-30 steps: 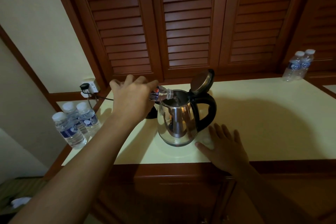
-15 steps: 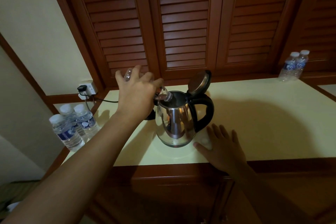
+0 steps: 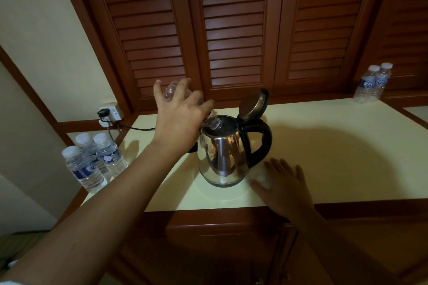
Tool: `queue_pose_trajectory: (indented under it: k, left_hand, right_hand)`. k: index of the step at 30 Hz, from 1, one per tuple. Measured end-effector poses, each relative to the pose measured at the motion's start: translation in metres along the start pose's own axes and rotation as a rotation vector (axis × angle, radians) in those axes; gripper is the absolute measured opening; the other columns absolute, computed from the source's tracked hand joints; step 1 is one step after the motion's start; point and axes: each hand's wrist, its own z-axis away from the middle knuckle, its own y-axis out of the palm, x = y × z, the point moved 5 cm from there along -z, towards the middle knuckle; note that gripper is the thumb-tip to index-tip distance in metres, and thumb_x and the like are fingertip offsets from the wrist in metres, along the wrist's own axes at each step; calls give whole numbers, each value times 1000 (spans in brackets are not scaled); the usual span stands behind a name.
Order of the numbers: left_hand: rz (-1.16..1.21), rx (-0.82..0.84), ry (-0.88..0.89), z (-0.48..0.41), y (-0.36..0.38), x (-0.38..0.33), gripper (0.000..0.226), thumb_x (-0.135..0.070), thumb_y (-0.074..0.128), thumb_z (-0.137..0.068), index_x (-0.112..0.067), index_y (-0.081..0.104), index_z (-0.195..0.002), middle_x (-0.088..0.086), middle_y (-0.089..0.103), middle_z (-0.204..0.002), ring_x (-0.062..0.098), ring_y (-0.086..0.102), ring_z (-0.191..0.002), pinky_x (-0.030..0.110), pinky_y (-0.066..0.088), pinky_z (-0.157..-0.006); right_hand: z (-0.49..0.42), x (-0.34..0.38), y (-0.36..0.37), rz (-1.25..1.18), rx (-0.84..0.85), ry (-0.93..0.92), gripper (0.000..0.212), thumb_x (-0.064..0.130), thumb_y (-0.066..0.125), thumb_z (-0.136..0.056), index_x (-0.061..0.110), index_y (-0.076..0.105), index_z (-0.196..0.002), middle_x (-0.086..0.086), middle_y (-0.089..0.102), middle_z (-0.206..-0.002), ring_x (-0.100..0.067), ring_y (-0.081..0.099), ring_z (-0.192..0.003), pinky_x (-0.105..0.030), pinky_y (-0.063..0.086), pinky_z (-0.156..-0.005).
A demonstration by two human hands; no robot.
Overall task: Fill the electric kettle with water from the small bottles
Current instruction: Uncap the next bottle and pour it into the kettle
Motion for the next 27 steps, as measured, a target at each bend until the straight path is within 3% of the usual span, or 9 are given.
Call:
queue_pose_trajectory:
  k: [5,10,13,17,20,23,25,27]
  left_hand:
    - [4,-19,-36,1,0,5,61,-11,83,-76,-29,69,-133,8,69,-130,45,43,-146,87,21,-108]
    - [29,-36,-111,7,0,12,65,-12,82,-76,-33,66,-135,2,69,-130,42,48,-137,85,22,-109]
    - [131,-43,-197,16,1,19,59,-26,84,-81,-36,64,-136,-3,70,-132,38,52,-129,80,24,-110]
    - [395,69,-368,30,15,21,59,-55,76,-88,-42,57,-142,-7,69,-134,29,54,-129,60,31,-107]
    - [669,62,-489,47,25,20,63,-66,75,-81,-39,62,-137,-7,76,-119,26,66,-112,51,49,-98]
    - [999,1,-495,79,24,1,50,-50,82,-85,-33,66,-130,-19,71,-101,3,66,-92,28,54,-73]
    - [1134,26,-441,103,25,-22,50,-40,85,-85,-35,66,-131,-21,70,-106,-3,66,-95,17,52,-74]
    - [1219,93,-367,120,31,-46,53,-38,88,-82,-43,65,-130,-23,71,-110,-5,68,-99,14,55,-81]
  right_hand:
    - [3,1,-7,56,-133,0,65,72,44,-84,23,60,-124,1,63,-132,-27,54,-127,-55,26,-116]
    - [5,2,-6,108,-212,-55,48,64,47,-84,25,71,-99,1,70,-105,-28,62,-104,-48,37,-100]
    - [5,2,-8,144,-210,-80,42,59,45,-88,29,72,-98,4,70,-105,-26,62,-103,-48,34,-98]
    - [10,4,-12,124,-255,-113,38,55,46,-89,28,71,-98,4,72,-102,-24,63,-98,-47,33,-96]
    - [13,3,-16,86,-274,-99,35,53,46,-90,30,68,-105,7,70,-105,-21,61,-99,-44,32,-96]
    - [24,-7,-21,-168,-388,-87,36,47,56,-88,23,71,-111,4,68,-109,-20,58,-99,-39,38,-92]
    - [36,-14,-24,-414,-413,-77,36,37,68,-88,18,72,-118,8,62,-112,-14,56,-99,-33,46,-89]
    - [48,-18,-27,-548,-346,-63,37,36,72,-88,19,72,-121,18,56,-109,-1,57,-91,-17,48,-86]
